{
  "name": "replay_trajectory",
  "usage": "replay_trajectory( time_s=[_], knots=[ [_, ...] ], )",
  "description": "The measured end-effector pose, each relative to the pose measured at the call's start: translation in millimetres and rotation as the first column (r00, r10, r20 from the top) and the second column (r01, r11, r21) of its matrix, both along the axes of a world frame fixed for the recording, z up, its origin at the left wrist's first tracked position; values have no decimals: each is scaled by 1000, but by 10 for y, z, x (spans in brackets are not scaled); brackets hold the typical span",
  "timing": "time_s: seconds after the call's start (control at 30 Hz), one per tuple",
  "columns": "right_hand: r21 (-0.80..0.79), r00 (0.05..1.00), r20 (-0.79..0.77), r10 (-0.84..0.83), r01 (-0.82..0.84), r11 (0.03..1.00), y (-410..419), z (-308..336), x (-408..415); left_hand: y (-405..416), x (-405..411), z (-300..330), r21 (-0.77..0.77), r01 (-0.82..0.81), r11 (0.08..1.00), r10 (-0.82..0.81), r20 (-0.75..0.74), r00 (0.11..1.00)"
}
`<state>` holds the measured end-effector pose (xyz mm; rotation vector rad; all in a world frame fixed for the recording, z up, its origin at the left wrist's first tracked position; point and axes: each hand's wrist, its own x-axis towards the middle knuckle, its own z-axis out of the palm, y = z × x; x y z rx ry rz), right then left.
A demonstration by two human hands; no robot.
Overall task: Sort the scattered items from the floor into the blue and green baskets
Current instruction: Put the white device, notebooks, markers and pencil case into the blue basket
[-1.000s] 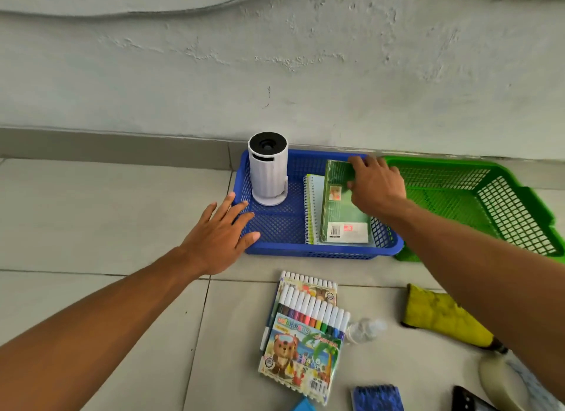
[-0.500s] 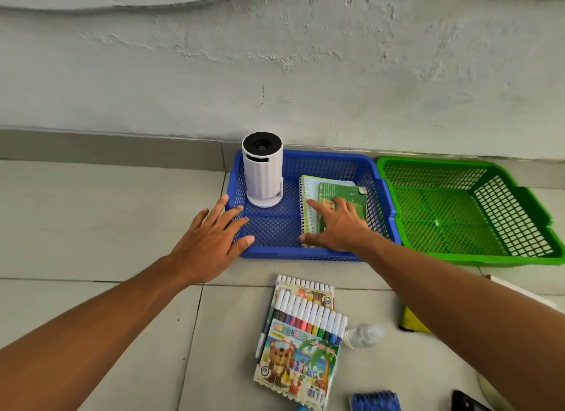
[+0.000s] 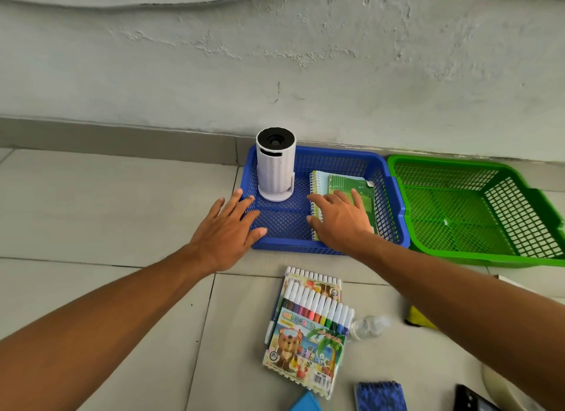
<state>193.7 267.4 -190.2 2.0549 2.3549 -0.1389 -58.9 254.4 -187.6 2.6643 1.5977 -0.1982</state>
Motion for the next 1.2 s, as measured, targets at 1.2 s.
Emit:
replay_trajectory(
  time_s=[1.2],
  knots=[
    [-491, 960, -256, 113, -230, 840, -792, 13, -231, -43, -114, 163, -61, 157, 986, -165, -148, 975]
  ],
)
